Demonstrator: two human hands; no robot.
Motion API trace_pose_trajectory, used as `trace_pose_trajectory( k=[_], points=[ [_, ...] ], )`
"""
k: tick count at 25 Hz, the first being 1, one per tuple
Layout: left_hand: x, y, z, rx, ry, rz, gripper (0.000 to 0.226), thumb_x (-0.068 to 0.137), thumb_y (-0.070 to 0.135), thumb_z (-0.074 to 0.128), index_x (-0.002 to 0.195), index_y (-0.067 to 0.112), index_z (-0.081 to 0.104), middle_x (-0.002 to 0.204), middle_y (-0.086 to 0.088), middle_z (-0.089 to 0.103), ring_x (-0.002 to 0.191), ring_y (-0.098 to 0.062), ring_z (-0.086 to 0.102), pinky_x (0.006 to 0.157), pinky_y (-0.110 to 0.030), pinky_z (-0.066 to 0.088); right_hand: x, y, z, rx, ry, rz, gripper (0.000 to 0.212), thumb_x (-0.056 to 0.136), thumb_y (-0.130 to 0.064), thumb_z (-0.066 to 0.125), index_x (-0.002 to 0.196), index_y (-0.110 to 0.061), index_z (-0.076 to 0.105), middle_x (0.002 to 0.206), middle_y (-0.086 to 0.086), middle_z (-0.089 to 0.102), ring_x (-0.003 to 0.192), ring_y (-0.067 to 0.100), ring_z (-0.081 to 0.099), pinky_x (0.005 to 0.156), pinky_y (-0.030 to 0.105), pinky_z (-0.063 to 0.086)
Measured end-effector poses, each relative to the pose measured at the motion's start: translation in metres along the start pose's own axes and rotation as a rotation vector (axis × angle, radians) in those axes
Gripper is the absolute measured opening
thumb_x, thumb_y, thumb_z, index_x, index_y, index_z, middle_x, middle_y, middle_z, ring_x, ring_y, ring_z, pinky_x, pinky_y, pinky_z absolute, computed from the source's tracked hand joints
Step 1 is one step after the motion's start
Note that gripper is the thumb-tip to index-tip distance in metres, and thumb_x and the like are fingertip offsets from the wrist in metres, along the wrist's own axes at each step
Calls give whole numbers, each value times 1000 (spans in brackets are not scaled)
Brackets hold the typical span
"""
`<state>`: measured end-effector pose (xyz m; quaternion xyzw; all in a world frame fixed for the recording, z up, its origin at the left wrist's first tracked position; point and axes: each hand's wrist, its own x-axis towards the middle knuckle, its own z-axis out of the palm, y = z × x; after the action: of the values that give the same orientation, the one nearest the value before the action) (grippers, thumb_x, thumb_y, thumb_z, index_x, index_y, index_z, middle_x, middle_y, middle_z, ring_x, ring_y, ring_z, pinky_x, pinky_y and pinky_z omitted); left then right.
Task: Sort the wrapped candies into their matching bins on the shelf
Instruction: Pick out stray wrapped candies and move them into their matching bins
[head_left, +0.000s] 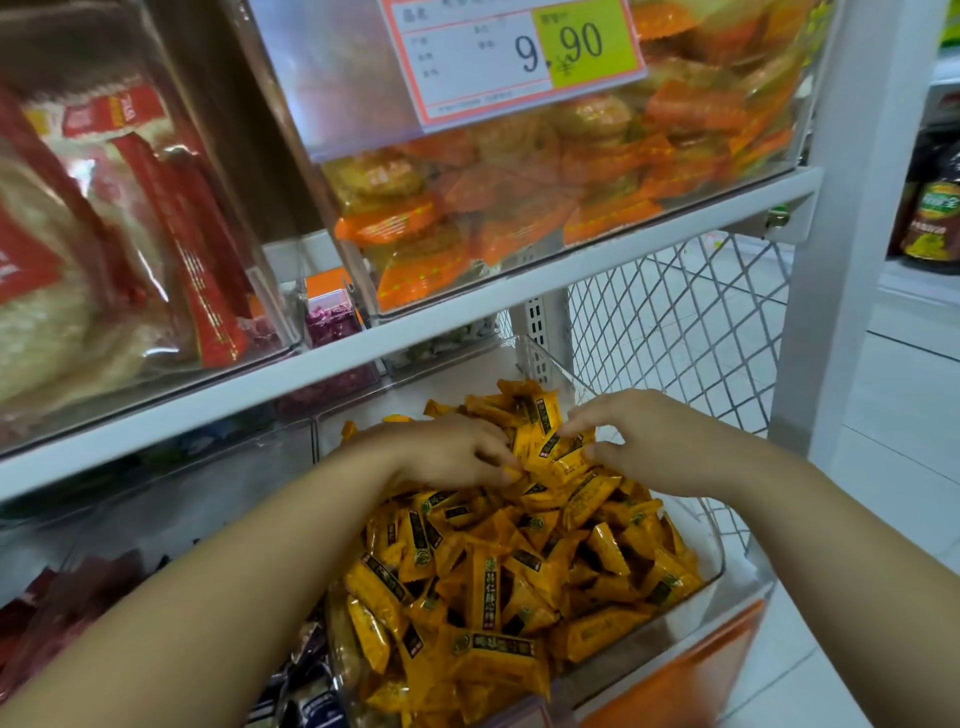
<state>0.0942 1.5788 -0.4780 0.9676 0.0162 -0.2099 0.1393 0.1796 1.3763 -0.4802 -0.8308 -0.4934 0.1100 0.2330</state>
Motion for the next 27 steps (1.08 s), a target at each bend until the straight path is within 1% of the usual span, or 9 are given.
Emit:
trace_pose_trajectory(
  k=[2, 5, 10, 12, 14, 16, 17, 24, 27],
  points=[
    [-17, 1, 3, 31, -47, -22, 32, 96, 32, 49, 126, 27, 59, 138, 5, 43, 128, -10, 36, 106, -25, 25, 1, -1, 1, 2, -41, -9, 31, 93, -19, 53, 122, -29, 60, 136, -6, 51, 122, 10, 47, 98, 21, 33],
    [-36, 0, 6, 110, -85, -65, 35, 97, 36, 44, 131, 34, 52, 153, 11, 24, 140, -10, 18, 111, -27, 15, 0, -2, 1, 7, -69, -5, 31, 93, -19, 55, 121, -28, 61, 135, -8, 52, 123, 9, 47, 98, 19, 31],
    [-51, 0, -3, -25, -164, -79, 32, 96, 29, 48, 127, 35, 55, 152, 13, 26, 140, -7, 20, 115, -33, 17, -1, -2, 0, 11, -81, -6, 30, 93, -19, 54, 121, -28, 61, 135, -8, 51, 123, 9, 46, 95, 17, 30],
    [-49, -2, -14, -129, -45, -89, 27, 96, 27, 50, 118, 39, 59, 143, 11, 43, 132, -12, 40, 110, -35, 29, 0, -1, 0, 38, -37, -8, 28, 93, -18, 55, 117, -28, 64, 133, -7, 54, 122, 9, 48, 98, 20, 33],
    [-37, -1, -27, -238, 229, -111, 24, 96, 24, 49, 114, 36, 60, 125, 10, 58, 112, -16, 57, 91, -26, 46, 3, 2, 1, 109, 88, -15, 26, 92, -17, 56, 113, -28, 66, 133, -7, 55, 122, 8, 49, 100, 21, 35],
    [-14, 2, -35, -283, 389, -109, 29, 98, 23, 45, 125, 27, 54, 126, 9, 54, 112, -9, 53, 79, -13, 45, 7, 6, 1, 151, 183, -20, 25, 91, -16, 56, 112, -26, 66, 133, -8, 54, 121, 6, 48, 96, 17, 34],
    [0, 4, -35, -263, 400, -96, 33, 98, 25, 44, 131, 25, 49, 133, 6, 50, 118, -10, 49, 84, -15, 43, 9, 8, 2, 154, 195, -17, 25, 91, -15, 56, 112, -25, 66, 133, -8, 53, 121, 6, 48, 94, 16, 33],
    [59, -4, -28, -159, 89, -126, 55, 92, 55, 43, 140, 28, 38, 147, 1, 38, 132, -17, 38, 111, -35, 27, 10, 15, 2, 161, 157, -36, 27, 91, -10, 56, 111, -24, 68, 133, -10, 52, 122, 0, 43, 93, 11, 28],
    [59, 5, -24, -6, -38, -236, 74, 84, 69, 39, 145, 29, 27, 153, 1, 26, 138, -21, 28, 111, -41, 22, 12, 15, 3, 174, 142, -35, 28, 91, -11, 56, 111, -27, 67, 135, -10, 51, 124, 1, 42, 95, 13, 30]
  ],
)
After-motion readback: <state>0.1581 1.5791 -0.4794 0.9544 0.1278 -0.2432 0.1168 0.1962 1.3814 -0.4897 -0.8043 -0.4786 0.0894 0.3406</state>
